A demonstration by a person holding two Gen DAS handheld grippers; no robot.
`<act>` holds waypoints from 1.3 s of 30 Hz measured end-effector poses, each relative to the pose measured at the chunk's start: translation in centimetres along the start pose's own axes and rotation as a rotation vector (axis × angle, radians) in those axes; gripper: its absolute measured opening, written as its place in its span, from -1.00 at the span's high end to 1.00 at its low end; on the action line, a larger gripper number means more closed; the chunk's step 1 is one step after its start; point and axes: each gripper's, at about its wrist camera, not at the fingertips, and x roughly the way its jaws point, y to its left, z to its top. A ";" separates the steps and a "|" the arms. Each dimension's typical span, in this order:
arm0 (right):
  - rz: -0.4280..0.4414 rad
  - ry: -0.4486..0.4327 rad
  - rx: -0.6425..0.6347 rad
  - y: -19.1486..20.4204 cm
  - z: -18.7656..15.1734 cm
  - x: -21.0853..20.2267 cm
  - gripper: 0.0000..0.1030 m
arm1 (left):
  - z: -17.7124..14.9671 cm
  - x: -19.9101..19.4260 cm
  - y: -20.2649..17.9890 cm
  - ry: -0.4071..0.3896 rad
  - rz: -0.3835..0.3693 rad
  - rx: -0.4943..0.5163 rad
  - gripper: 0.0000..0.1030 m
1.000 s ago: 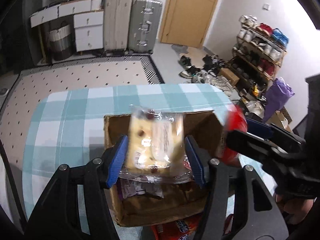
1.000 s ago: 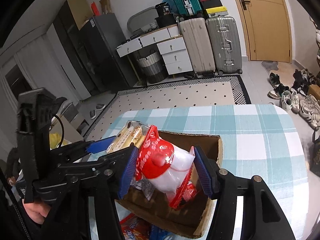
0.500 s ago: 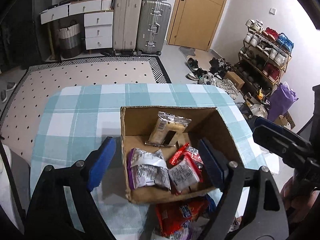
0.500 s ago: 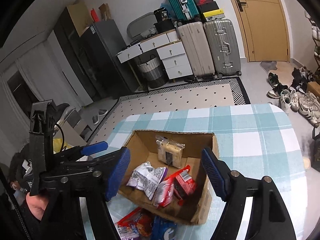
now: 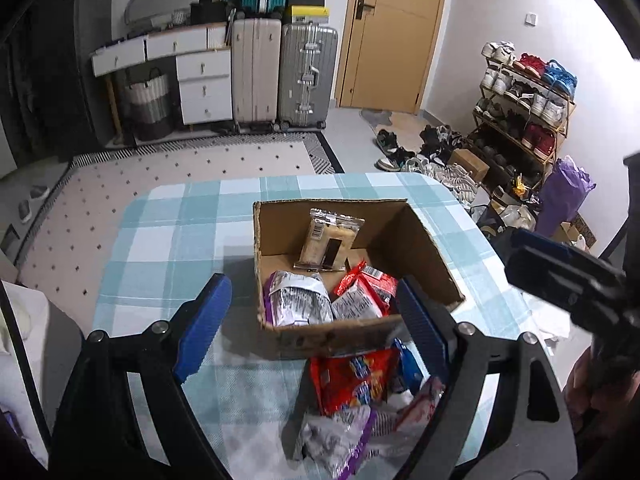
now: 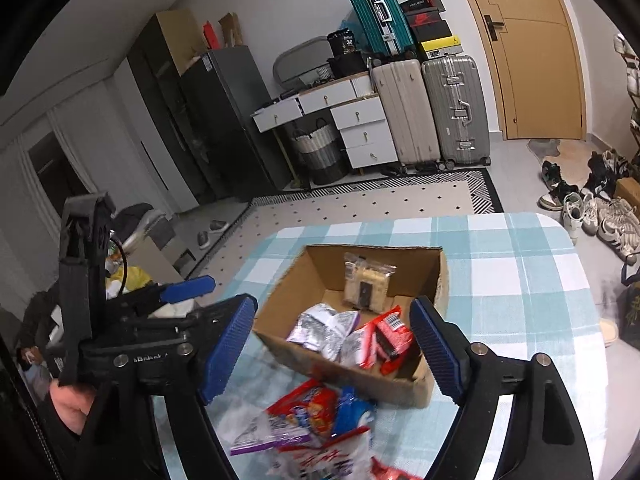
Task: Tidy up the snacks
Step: 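Withdraw both tools from the box back toward the snack pile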
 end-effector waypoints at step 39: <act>-0.076 -0.145 -0.090 4.8 -10.0 -9.9 -0.98 | -11.6 -12.1 0.7 -0.131 0.102 -0.037 -0.99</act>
